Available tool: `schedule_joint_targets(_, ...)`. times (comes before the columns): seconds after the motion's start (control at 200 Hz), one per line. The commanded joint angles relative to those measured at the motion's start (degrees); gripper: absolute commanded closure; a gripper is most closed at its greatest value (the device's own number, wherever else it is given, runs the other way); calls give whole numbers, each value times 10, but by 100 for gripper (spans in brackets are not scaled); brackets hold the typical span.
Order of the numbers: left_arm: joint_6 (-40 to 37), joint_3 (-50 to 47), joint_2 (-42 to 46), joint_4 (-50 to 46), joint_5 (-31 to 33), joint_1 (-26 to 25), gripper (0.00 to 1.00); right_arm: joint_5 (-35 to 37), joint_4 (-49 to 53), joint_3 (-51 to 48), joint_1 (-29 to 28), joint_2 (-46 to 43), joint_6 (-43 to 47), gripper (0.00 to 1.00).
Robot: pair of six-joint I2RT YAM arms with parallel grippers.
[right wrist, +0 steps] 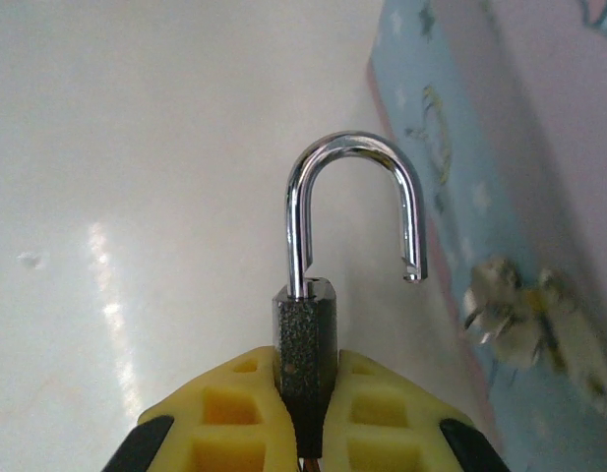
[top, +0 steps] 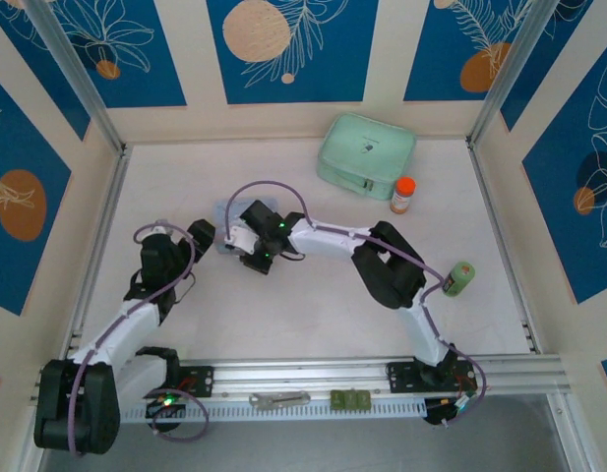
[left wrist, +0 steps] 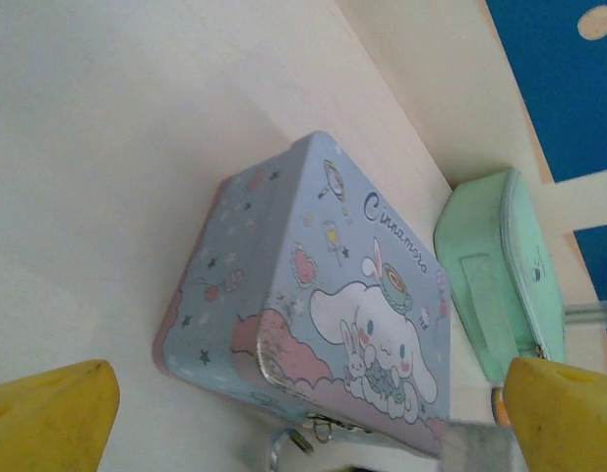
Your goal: Unlock the padlock with the key
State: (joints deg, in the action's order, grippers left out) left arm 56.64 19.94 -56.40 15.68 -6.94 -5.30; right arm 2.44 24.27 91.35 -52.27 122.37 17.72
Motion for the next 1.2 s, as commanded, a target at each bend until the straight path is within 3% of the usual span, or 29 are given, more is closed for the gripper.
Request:
schedule_joint_targets(0.0,-18,6,13,-33,20,13,0,-24,-28,-41,-7,-83,-74,100)
schedule_joint_targets(0.45,-71,33,13,-65,-1,12,0,185,3,-238,32,-266,-387,100)
schedule_joint_targets(0.64,-69,32,14,-66,-10,10,0,220,40,-259,52,-256,-464,100)
schedule_joint_targets(1.02,-68,13,65,-95,6,10,0,209,65,-220,57,-167,-493,98)
schedule_joint_targets(1.11,-73,12,76,-103,15,10,0,196,56,-220,57,-165,-493,91)
schedule_joint_targets(1.195,-85,13,81,-109,26,11,0,184,33,-230,56,-184,-486,71)
